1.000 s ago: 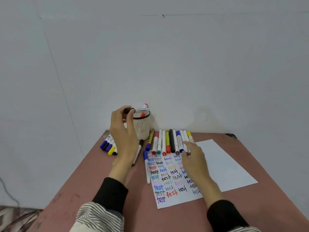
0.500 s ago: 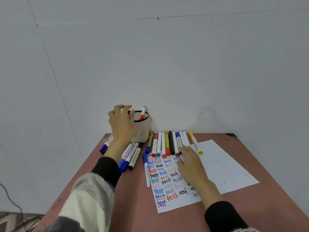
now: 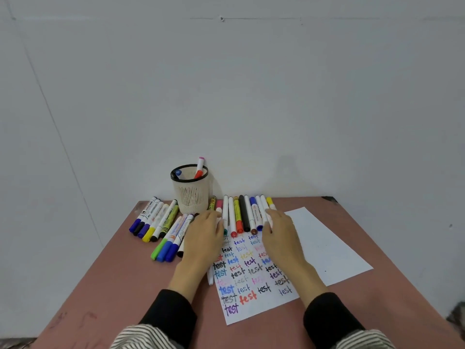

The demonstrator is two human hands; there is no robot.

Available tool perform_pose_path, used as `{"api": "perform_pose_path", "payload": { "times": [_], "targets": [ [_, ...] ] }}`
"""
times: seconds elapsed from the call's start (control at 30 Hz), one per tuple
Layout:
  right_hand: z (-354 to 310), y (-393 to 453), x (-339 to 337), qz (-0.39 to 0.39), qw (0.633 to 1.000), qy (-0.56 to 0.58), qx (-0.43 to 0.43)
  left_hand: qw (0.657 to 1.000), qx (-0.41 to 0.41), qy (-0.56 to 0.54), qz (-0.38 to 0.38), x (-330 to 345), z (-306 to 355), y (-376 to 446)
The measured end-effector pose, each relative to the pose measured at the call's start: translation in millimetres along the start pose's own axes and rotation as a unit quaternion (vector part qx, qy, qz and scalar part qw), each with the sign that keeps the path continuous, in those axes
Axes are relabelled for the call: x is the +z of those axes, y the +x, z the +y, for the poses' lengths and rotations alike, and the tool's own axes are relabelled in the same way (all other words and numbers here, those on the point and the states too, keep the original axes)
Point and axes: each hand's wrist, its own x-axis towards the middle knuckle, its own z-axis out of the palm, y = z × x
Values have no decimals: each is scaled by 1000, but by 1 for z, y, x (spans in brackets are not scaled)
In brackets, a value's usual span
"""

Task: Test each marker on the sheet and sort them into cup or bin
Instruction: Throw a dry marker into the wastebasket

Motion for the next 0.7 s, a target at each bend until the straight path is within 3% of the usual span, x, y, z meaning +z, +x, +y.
{"api": "perform_pose_path", "payload": {
  "times": [0.1,0.2,0.43,0.5,0.57,0.63,0.7],
  "targets": [
    [11,20,-9,71,993,-58,80,1000,15,2,-3,4,0,1],
    [20,33,-9,14,977,-163,138,1000,28,12,-1,5,2,1],
    [27,38,-6,52,974,-189,117,999,36,26,-10,7,4,3],
    [29,35,-12,104,976,-133,135,999,37,19,-12,6,3,2],
    [28,29,-23,125,983,22,134,999,40,3,-4,4,4,2],
    [25,23,-36,77,979,157,102,998,63,-20,11,2,7,4],
    [21,16,-45,-17,980,190,54,994,107,-22,4,1,12,5]
  ]
}}
